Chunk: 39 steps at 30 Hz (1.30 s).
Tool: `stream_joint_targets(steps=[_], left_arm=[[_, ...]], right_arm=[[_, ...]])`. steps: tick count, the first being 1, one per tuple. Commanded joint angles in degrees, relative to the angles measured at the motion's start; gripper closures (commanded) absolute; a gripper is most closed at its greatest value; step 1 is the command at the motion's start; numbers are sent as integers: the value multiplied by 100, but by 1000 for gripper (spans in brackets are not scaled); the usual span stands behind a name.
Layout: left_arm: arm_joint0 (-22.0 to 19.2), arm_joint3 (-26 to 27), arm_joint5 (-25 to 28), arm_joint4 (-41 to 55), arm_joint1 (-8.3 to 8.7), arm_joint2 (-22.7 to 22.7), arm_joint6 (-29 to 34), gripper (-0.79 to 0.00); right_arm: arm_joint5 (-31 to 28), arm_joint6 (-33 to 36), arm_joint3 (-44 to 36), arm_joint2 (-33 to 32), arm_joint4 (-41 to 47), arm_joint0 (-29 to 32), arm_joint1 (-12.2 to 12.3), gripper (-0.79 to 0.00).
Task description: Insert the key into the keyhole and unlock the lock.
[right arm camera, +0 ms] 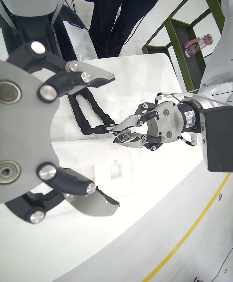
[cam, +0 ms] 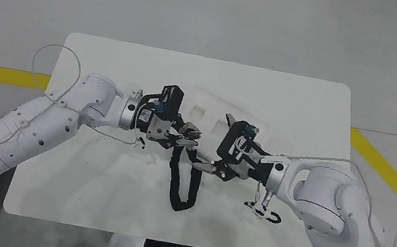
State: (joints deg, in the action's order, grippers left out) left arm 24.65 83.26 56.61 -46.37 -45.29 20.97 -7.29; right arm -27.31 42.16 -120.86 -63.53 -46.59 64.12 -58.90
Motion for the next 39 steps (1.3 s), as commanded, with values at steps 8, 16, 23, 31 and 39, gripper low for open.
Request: stream_joint_targets(steps=[8,16,23,31,39], left_arm=[[224,26,-394,-437,-11,424,-48,0],[436,43,-169,-262,-45,693,-152,0],[564,83,-43,-285,-91,898,-117,0],[735,104,128,-198,-141,1109,-85,0],[895,1,55,-337,-152,1383,57,0]], right_arm=[[78,-47,49,86,52,51,-13,-767],[599,-94,361,338,112,105,-73,-665],[886,-271,753,606,242,62,-156,-474],[970,-468,1179,848,296,-172,-257,-160],[1034,-321,1217,797,192,-217,-272,0]])
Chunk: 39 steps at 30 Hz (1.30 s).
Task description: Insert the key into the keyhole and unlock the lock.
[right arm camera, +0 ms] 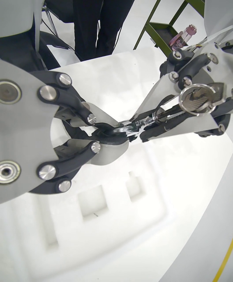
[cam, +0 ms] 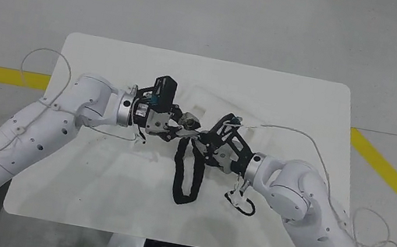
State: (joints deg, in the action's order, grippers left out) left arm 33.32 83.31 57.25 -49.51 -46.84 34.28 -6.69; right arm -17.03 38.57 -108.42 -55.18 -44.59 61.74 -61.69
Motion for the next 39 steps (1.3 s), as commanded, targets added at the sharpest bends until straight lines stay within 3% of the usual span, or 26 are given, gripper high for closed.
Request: stream_joint_targets(steps=[1,13,16,18,21,32,34,36,39], left_arm=[[54,-6,-9,-29,4,93,-12,0],[292,57,-29,-133,-68,364,23,0],[312,59,-2,-142,-107,387,63,0],[317,55,20,-152,-134,400,98,0],[317,51,43,-159,-173,423,155,0],[318,157,75,-161,-279,485,254,0],[321,181,75,-119,-297,447,257,0],[312,184,75,-86,-311,407,267,0],[297,140,75,-65,-323,394,268,0]], right_arm=[[5,78,-53,-71,-14,42,14,0],[-22,256,-173,-276,27,228,45,0],[-49,238,-167,-287,48,243,42,-234],[-57,240,-162,-291,51,245,39,-342],[-79,242,-152,-287,68,247,33,-382],[-238,168,-93,-142,130,128,-20,-357],[-247,103,-48,-107,157,88,-38,-243],[-247,51,-5,-88,166,61,-51,0],[-257,25,27,-91,181,53,-60,0]])
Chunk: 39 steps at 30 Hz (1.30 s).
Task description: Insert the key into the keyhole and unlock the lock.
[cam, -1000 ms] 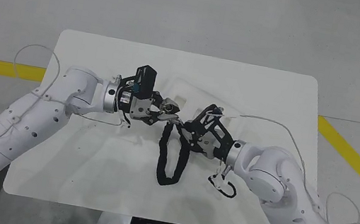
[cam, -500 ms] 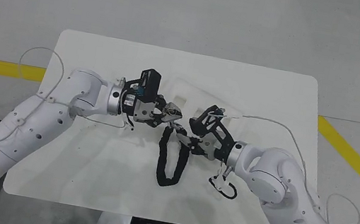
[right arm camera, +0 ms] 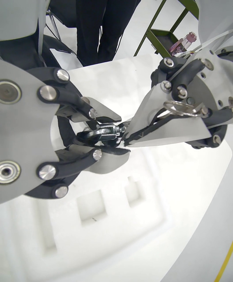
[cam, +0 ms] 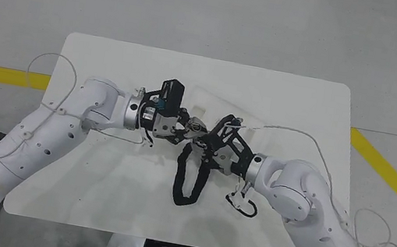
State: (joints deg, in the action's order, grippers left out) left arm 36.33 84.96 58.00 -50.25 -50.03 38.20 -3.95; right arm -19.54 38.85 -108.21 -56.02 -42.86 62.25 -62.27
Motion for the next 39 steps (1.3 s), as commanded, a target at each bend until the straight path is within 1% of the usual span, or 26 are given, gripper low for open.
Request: stream_joint_targets(steps=[1,4,5,6,7,8,9,10,12,14,18,23,24,25,27,28,30,33,35,37,39], left_arm=[[-1,-56,0,32,-5,19,-32,0],[20,-81,0,75,-9,40,-76,0],[30,-86,0,117,-11,37,-103,-40],[33,-89,0,139,-13,31,-112,-209],[33,-93,0,154,-15,18,-105,-332],[29,-95,0,172,-17,-5,-90,-388],[25,-106,0,211,-21,-26,-88,-557],[18,-108,0,250,-25,-54,-83,-643],[0,-113,0,318,-34,-111,-76,-720],[-24,-129,0,356,-42,-160,-61,-739],[-47,-211,0,429,-46,-200,-85,-717],[-22,-269,0,482,-18,-182,-156,-631],[-15,-288,0,484,-8,-167,-171,-625],[-9,-345,0,479,7,-120,-199,-631],[24,-460,0,454,39,10,-276,-619],[43,-487,0,418,56,78,-304,-573],[101,-508,0,341,85,205,-356,-536],[193,-558,-47,192,119,380,-345,-526],[264,-586,-175,136,133,494,-360,-533],[342,-590,-298,108,145,610,-412,-566],[423,-574,-395,66,160,726,-450,-733]], right_arm=[[-18,-6,11,-17,13,9,-1,0],[-46,-48,15,-65,81,48,1,0],[-57,-77,17,-82,112,60,0,0],[-66,-100,19,-96,129,68,0,0],[-76,-109,18,-102,149,74,-1,0],[-81,-133,15,-109,172,74,-4,0],[-92,-149,16,-112,187,74,-7,0],[-97,-161,17,-114,198,71,-9,0],[-107,-203,25,-119,224,70,-16,0],[-112,-232,30,-126,248,74,-20,0],[-135,-258,41,-168,293,87,-22,0],[-145,-273,18,-227,307,111,-21,0],[-141,-275,15,-237,305,112,-21,0],[-142,-278,11,-245,295,114,-22,0],[-119,-278,12,-266,268,121,-21,0],[-102,-280,14,-281,258,129,-20,0],[-87,-276,15,-308,237,148,-18,0],[34,-259,23,-379,116,179,-9,0],[164,-301,18,-460,35,229,-1,0],[310,-260,-18,-536,-175,285,14,0],[500,-309,-67,-631,-304,383,26,0]])
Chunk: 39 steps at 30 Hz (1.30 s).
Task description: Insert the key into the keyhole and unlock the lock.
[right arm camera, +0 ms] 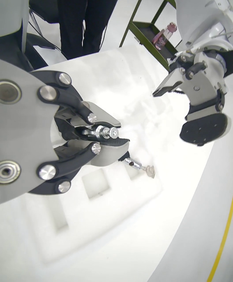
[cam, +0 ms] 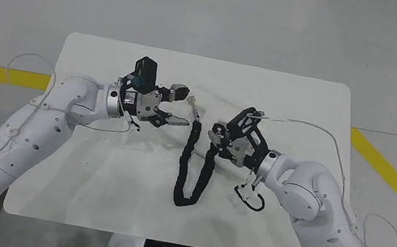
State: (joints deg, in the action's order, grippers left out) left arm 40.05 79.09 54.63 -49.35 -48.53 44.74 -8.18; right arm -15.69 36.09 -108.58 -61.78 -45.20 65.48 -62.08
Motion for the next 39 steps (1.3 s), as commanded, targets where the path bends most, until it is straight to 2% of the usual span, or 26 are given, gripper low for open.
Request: stream_joint_targets(steps=[1,12,20,21,24,25,26,28,29,30,36,39], left_arm=[[89,23,-106,-50,19,137,-48,-785],[669,134,-456,-237,193,950,-122,-785],[1229,232,-852,-363,341,1636,-123,-785],[1307,264,-882,-371,359,1720,-119,-785],[1543,360,-971,-365,408,1963,-99,-785],[1617,400,-991,-362,422,2038,-87,-785],[1689,443,-1002,-356,435,2106,-75,-785],[1829,539,-1055,-360,455,2225,-36,-785],[1891,586,-1073,-355,463,2279,-20,-785],[1951,625,-1092,-346,469,2328,-4,-785],[2172,816,-1154,-316,477,2534,81,-785],[2202,891,-1191,-341,463,2585,86,-785]], right_arm=[[189,-48,-51,-104,-120,122,14,0],[1024,70,-341,-772,-606,862,111,0],[1223,5,-61,-844,-681,931,94,-6],[1245,6,-26,-841,-686,922,90,-111],[1299,58,94,-816,-709,878,76,-145],[1314,59,145,-809,-686,862,69,-185],[1327,56,185,-803,-687,842,64,-265],[1335,38,233,-794,-687,813,54,-369],[1357,9,242,-804,-689,807,51,-502],[1378,-30,225,-822,-690,814,48,-683],[1436,-421,-99,-1112,-587,1099,58,-785],[1325,-964,-273,-1366,-453,1362,67,-785]])
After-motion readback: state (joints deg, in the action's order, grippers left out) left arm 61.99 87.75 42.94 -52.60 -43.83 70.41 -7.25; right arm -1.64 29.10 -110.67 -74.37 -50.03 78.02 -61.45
